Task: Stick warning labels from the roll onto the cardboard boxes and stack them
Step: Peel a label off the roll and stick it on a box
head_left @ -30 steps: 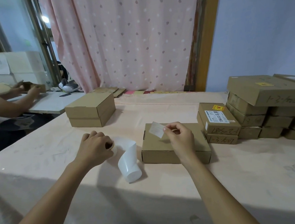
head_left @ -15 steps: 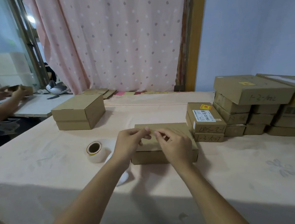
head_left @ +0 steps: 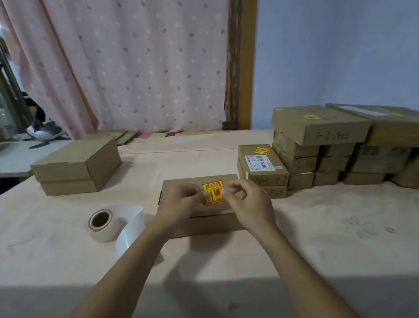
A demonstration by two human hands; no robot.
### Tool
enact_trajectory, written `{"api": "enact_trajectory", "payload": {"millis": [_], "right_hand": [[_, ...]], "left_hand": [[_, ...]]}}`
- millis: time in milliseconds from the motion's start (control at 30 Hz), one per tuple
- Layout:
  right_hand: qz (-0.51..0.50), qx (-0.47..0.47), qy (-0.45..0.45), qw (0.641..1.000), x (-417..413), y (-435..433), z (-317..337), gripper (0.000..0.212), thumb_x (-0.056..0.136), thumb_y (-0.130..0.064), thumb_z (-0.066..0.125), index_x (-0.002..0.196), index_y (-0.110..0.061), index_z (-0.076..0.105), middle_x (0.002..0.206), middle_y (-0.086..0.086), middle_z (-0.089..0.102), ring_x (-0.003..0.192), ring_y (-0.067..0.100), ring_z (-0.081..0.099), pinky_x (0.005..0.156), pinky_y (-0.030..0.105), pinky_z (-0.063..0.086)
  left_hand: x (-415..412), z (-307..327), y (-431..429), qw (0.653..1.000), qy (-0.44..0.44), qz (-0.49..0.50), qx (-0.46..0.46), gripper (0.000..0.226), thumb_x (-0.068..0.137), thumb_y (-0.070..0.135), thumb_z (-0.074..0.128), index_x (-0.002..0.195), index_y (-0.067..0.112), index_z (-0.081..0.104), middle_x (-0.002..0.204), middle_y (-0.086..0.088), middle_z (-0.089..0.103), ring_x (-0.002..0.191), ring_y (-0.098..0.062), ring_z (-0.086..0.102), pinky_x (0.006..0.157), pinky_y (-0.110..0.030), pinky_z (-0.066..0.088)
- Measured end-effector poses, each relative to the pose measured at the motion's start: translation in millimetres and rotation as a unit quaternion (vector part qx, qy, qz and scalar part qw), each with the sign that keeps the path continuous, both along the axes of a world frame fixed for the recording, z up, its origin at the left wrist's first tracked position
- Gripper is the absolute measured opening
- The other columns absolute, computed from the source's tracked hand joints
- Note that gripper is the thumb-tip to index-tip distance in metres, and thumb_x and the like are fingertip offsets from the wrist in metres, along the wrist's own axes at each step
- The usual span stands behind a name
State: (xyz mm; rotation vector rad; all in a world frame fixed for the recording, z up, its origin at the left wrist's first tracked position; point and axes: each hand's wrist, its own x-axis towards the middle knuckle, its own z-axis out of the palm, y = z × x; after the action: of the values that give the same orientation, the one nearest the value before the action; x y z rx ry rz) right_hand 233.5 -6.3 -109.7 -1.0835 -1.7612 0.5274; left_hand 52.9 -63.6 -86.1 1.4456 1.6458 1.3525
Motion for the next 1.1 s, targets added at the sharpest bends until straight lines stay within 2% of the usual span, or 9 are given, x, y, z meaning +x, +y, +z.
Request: {"api": "enact_trajectory", "payload": {"millis": [133, 333, 433, 533, 600, 733, 833, 967, 1100], "right_hand": [[0.05, -0.134, 0.087, 0.986, 1.7, 9.1, 0.4, 0.009, 0.09, -0.025, 0.077, 0.097, -0.02, 0.074, 0.087, -0.009, 0.072, 0.084, 0.007, 0.068, 0.071, 0.021, 0.052], [0.003, -0.125, 0.038, 0.991, 3.0, 21.4, -0.7, 0.007, 0.089, -0.029, 0.078, 0.093, -0.027, 0.072, 0.086, -0.013, 0.071, 0.086, 0.007, 0.067, 0.071, 0.029, 0.055], [-0.019, -0.071, -0.054, 0.996, 1.5, 25.8, -2.2, 0.007, 0.09, -0.032, 0.075, 0.093, -0.032, 0.069, 0.083, -0.019, 0.062, 0.09, 0.011, 0.066, 0.076, 0.036, 0.058], [-0.027, -0.029, -0.108, 0.993, 1.8, 29.6, -4.0, 0.011, 0.091, -0.035, 0.073, 0.101, -0.03, 0.072, 0.083, -0.019, 0.052, 0.089, 0.012, 0.064, 0.076, 0.033, 0.056], [-0.029, -0.016, -0.125, 0.992, 1.6, 31.5, -6.1, 0.012, 0.092, -0.036, 0.072, 0.102, -0.03, 0.072, 0.083, -0.018, 0.05, 0.088, 0.012, 0.062, 0.072, 0.03, 0.053], [-0.034, 0.029, -0.146, 0.988, -2.3, 33.6, -12.1, 0.012, 0.093, -0.032, 0.069, 0.103, -0.026, 0.071, 0.081, -0.02, 0.053, 0.093, 0.013, 0.056, 0.066, 0.029, 0.045], [-0.04, 0.05, -0.153, 0.986, -4.1, 35.3, -17.4, 0.014, 0.092, -0.032, 0.069, 0.103, -0.024, 0.069, 0.091, -0.014, 0.063, 0.096, 0.014, 0.053, 0.067, 0.029, 0.041], [-0.03, 0.016, -0.099, 0.995, -1.8, 39.6, -22.7, 0.021, 0.088, -0.03, 0.075, 0.107, -0.024, 0.068, 0.098, -0.013, 0.059, 0.1, 0.013, 0.051, 0.075, 0.031, 0.044], [-0.008, 0.027, -0.141, 0.99, -3.5, 42.6, -24.8, 0.014, 0.094, -0.029, 0.07, 0.105, -0.026, 0.077, 0.105, -0.007, 0.061, 0.103, 0.017, 0.048, 0.076, 0.028, 0.037]], "left_hand": [[8.7, 1.6, 16.4, 0.998, 0.054, -0.016, -0.029, 0.022, 0.093, 0.017, 0.071, 0.074, 0.007, 0.074, 0.063, -0.002, 0.067, 0.055, -0.004, 0.05, 0.055, -0.021, 0.036], [11.5, -2.0, 36.0, 0.989, 0.14, 0.01, -0.046, 0.017, 0.092, 0.021, 0.072, 0.074, 0.021, 0.072, 0.073, -0.006, 0.07, 0.063, -0.014, 0.056, 0.06, -0.031, 0.043], [16.0, -9.0, 37.7, 0.984, 0.177, 0.025, -0.024, 0.004, 0.092, 0.019, 0.071, 0.095, 0.018, 0.071, 0.08, -0.001, 0.069, 0.072, -0.017, 0.061, 0.07, -0.039, 0.052], [19.3, -15.6, 34.1, 0.984, 0.171, 0.036, -0.023, 0.04, 0.091, 0.022, 0.073, 0.127, 0.026, 0.057, 0.085, 0.005, 0.069, 0.083, -0.014, 0.064, 0.074, -0.035, 0.052], [18.1, -17.8, 34.5, 0.984, 0.173, 0.044, -0.006, 0.048, 0.091, 0.022, 0.073, 0.135, 0.022, 0.054, 0.083, 0.008, 0.068, 0.084, -0.012, 0.063, 0.075, -0.034, 0.05], [18.3, -21.7, 36.3, 0.979, 0.199, 0.047, 0.018, 0.04, 0.09, 0.019, 0.072, 0.128, 0.022, 0.061, 0.077, 0.013, 0.065, 0.079, -0.01, 0.06, 0.078, -0.034, 0.048], [20.5, -26.0, 34.8, 0.965, 0.248, 0.07, 0.042, 0.037, 0.088, 0.021, 0.071, 0.123, 0.026, 0.063, 0.073, 0.017, 0.061, 0.093, -0.015, 0.059, 0.091, -0.038, 0.04], [21.7, -27.9, 33.1, 0.934, 0.343, 0.09, 0.041, 0.034, 0.091, 0.03, 0.065, 0.125, 0.035, 0.065, 0.077, 0.016, 0.054, 0.102, -0.018, 0.05, 0.076, -0.033, 0.019], [21.9, -30.0, 35.2, 0.917, 0.388, 0.094, 0.024, 0.024, 0.095, 0.035, 0.058, 0.113, 0.039, 0.074, 0.086, 0.01, 0.049, 0.102, -0.021, 0.046, 0.075, -0.033, 0.016]]}}
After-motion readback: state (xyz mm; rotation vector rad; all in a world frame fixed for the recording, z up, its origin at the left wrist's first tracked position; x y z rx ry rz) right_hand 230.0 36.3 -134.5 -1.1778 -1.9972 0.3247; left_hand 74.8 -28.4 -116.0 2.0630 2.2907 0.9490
